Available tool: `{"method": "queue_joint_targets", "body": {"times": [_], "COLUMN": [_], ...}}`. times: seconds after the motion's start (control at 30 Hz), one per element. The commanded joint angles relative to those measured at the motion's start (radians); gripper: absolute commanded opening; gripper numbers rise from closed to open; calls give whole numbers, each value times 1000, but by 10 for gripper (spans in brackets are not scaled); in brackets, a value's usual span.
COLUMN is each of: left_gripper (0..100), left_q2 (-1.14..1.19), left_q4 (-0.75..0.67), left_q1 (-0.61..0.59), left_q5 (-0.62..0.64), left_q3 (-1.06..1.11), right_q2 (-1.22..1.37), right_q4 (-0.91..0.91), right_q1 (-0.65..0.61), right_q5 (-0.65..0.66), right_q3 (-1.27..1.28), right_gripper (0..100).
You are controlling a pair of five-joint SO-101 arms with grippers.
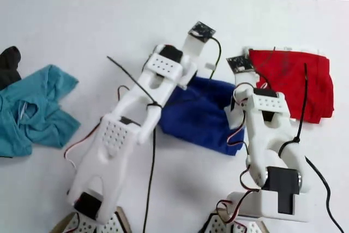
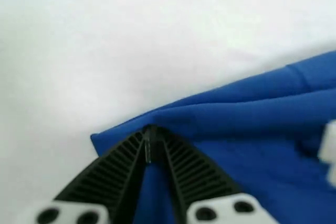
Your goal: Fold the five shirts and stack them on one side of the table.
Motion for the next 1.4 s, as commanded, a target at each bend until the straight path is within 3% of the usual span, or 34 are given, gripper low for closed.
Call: {"method": "queue_joint_targets", "body": {"times": [0.0,0.4,0.7,0.97,1.37], "left_gripper": [26,26,26,26,26], "left_q2": [55,204,210,198,-48], "left_q4": [74,285,535,534,532], "left_q1": [-103,-157,-78,-92,-267], "left_q5": [-11,-12,-8,25,31], "left_q3": [-137,-481,-779,-668,-564], "right_q2": [-47,-171,-200,-197,-196], "right_q4": [30,39,280,278,263], "right_q1": [-1,-31,-128,-255,-278], "right_q5": [2,51,-29,-58,-58], "right_q3": [-2,-35,-279,-287,-285], "right_gripper": [20,20,20,20,21]}}
